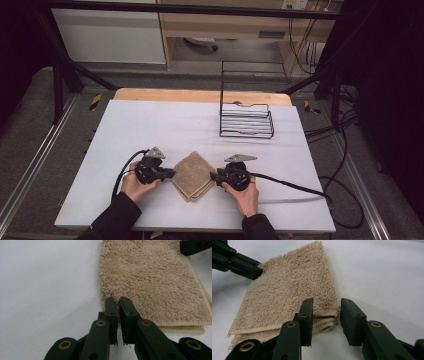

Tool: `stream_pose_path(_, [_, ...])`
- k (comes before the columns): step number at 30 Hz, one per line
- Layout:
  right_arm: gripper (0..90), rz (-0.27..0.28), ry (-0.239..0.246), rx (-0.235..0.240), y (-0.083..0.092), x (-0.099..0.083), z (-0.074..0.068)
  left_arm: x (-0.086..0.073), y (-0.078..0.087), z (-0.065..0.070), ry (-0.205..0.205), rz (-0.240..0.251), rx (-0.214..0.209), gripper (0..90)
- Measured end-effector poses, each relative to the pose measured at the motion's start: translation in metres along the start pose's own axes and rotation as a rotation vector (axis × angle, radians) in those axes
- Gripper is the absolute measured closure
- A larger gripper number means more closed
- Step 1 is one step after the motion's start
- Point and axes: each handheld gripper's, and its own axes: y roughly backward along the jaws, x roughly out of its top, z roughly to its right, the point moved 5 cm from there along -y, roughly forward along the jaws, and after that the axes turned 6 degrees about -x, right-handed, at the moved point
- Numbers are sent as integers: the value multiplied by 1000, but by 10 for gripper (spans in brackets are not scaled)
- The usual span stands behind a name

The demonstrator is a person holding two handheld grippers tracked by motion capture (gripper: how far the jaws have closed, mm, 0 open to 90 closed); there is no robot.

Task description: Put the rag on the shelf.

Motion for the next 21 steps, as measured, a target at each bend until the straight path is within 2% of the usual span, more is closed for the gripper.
stream_pose_path(2, [639, -10, -6, 4, 0, -1, 0, 0, 0, 0, 0, 1, -1, 853])
stream_pose_path(9, [576, 39, -45, -4, 3, 11, 3, 0, 0, -1, -4, -1, -5, 853])
stream_pose_path(12, [650, 11, -36, -19, -2, 6, 4, 0, 0, -1, -4, 3, -4, 853])
stream_pose_path(16, [710, -6, -29, -15, -2, 1, 1, 0, 0, -1, 8, 5, -7, 854])
stream_pose_path(21, [771, -15, -59, -8, -2, -4, -3, 0, 1, -1, 14, 7, -3, 861])
